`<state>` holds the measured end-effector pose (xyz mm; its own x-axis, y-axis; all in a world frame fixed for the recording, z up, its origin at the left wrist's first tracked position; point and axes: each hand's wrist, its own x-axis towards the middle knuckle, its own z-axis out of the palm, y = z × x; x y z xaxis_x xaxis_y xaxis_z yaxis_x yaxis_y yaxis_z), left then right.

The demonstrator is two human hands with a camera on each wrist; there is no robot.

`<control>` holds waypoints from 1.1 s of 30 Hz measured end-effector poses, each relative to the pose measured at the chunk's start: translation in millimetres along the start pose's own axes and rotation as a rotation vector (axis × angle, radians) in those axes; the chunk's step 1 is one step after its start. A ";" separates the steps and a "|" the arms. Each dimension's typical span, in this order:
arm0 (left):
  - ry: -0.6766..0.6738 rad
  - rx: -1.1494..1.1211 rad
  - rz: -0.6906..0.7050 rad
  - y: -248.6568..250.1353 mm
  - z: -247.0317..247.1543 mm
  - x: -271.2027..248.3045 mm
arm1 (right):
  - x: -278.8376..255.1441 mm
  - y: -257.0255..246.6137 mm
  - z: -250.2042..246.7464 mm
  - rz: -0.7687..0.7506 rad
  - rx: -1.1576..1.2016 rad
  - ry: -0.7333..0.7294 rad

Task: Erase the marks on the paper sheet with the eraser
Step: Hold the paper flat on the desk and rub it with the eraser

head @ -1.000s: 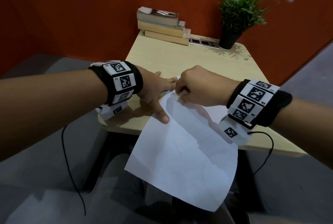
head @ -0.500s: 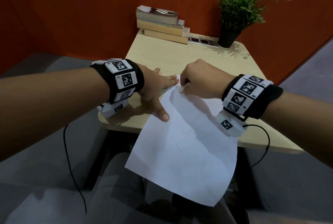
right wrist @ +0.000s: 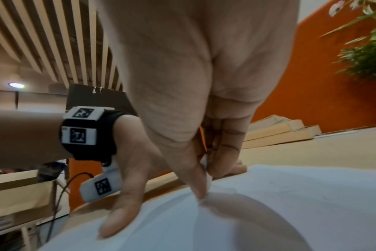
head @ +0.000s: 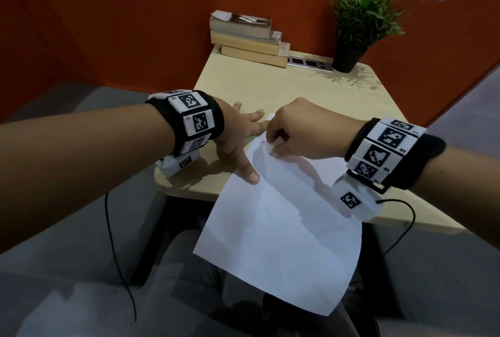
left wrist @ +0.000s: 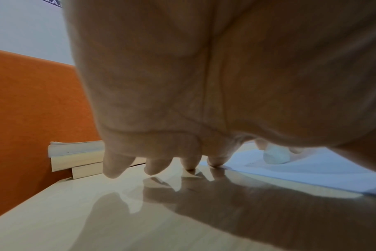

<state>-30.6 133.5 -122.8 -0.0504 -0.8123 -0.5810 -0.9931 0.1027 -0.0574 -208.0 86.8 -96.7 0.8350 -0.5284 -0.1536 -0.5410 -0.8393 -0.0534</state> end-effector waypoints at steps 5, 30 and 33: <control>0.018 0.015 -0.020 1.2 -0.4 -0.8 | 2.9 14.0 3.4 0.122 0.013 0.053; 0.192 -0.033 0.155 5.5 10.7 -16.2 | -86.2 20.9 9.1 0.056 0.073 -0.045; 0.178 -0.007 0.134 6.2 8.1 -13.8 | -66.8 28.1 -2.3 0.048 0.054 -0.014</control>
<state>-35.2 149.9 -121.7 -0.1990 -0.8803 -0.4306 -0.9769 0.2129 0.0162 -278.7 98.3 -85.6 0.8065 -0.5660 -0.1708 -0.5856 -0.8046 -0.0988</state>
